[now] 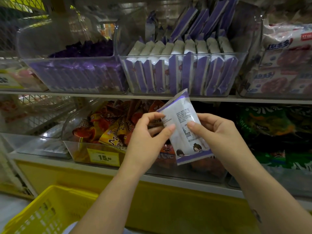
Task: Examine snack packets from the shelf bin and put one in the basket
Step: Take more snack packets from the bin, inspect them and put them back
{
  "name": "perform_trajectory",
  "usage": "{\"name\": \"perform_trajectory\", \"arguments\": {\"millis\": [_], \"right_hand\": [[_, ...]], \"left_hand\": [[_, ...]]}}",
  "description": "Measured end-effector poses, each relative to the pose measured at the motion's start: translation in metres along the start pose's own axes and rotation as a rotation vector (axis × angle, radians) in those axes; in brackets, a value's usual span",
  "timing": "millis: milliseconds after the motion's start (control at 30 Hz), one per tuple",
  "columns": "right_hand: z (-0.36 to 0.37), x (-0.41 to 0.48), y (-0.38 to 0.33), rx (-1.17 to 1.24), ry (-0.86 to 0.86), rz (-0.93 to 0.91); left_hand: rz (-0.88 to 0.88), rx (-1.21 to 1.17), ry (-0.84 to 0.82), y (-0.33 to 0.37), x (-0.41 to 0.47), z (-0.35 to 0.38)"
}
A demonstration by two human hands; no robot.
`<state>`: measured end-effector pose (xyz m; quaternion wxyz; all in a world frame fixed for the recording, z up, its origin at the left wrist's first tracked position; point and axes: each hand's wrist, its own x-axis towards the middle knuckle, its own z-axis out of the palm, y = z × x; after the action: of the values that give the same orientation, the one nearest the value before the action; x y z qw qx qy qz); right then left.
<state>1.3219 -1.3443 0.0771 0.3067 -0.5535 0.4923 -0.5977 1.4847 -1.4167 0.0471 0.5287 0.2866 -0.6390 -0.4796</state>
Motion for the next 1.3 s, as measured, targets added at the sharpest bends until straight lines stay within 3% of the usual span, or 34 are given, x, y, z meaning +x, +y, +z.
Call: {"name": "perform_trajectory", "arguments": {"millis": [100,367,667,867,1300], "right_hand": [[0.003,-0.001,0.0,-0.076,0.025,-0.047],[0.007,-0.002,0.002,-0.188,-0.02,-0.095],[0.007,-0.003,0.002,-0.179,-0.066,-0.11],[0.006,-0.001,0.0,-0.152,-0.044,-0.098],[0.006,-0.003,0.003,-0.064,0.055,-0.066]], "left_hand": [[-0.062,-0.081,-0.061,0.001,-0.003,0.008],[-0.136,-0.092,-0.002,0.001,-0.002,0.008],[-0.202,-0.26,0.049,0.002,0.002,0.004],[-0.143,-0.253,0.034,-0.002,0.002,0.005],[0.037,-0.044,-0.213,-0.013,-0.003,0.012]]}}
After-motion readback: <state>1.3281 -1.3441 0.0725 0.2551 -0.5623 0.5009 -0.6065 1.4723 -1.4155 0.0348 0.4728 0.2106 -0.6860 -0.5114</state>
